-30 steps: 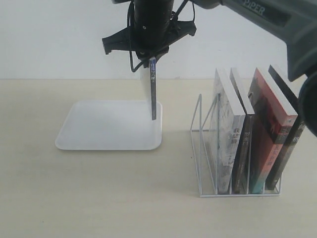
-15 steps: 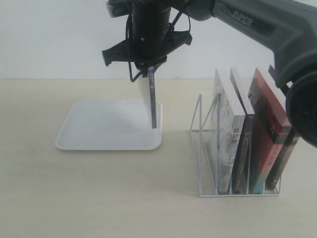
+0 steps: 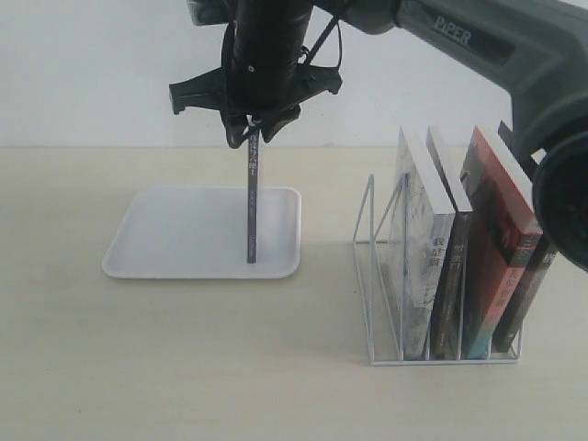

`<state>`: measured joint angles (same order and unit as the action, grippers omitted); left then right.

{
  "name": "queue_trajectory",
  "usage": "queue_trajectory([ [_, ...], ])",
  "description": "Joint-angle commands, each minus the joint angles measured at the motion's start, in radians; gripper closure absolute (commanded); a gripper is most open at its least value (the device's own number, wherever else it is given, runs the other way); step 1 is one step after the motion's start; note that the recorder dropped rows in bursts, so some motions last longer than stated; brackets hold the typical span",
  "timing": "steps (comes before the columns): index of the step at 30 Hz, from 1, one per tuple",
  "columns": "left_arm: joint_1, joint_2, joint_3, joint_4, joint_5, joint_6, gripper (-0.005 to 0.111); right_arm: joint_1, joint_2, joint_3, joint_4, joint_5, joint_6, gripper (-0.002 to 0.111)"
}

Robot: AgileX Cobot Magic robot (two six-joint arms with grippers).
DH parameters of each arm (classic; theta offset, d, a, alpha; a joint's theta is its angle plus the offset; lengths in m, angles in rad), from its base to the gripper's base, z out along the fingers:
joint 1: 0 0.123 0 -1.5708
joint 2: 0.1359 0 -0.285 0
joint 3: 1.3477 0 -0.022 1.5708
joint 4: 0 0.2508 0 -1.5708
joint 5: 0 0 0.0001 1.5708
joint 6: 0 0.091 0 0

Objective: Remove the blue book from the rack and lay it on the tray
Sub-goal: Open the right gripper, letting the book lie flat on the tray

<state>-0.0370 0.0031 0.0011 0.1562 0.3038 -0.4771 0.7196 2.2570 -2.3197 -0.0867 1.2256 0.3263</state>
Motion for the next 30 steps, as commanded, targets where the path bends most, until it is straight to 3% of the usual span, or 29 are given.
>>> queue_trajectory([
  [1, 0.001, -0.003, -0.001, 0.0, -0.011, 0.001, 0.103, 0.002, -0.012, -0.006, 0.038, -0.005, 0.003, 0.072],
  [12, 0.001, -0.003, -0.001, 0.0, -0.011, 0.001, 0.103, 0.053, -0.012, -0.006, 0.056, -0.14, -0.025, 0.072],
  [26, 0.001, -0.003, -0.001, 0.0, -0.011, 0.001, 0.103, 0.056, -0.014, -0.006, -0.012, -0.005, -0.019, 0.072],
  [28, 0.001, -0.003, -0.001, 0.0, -0.011, 0.001, 0.103, 0.056, -0.014, -0.006, -0.037, -0.005, -0.019, 0.08],
  [30, 0.001, -0.003, -0.001, 0.0, -0.011, 0.001, 0.103, 0.056, -0.014, -0.006, -0.053, -0.005, -0.022, 0.099],
])
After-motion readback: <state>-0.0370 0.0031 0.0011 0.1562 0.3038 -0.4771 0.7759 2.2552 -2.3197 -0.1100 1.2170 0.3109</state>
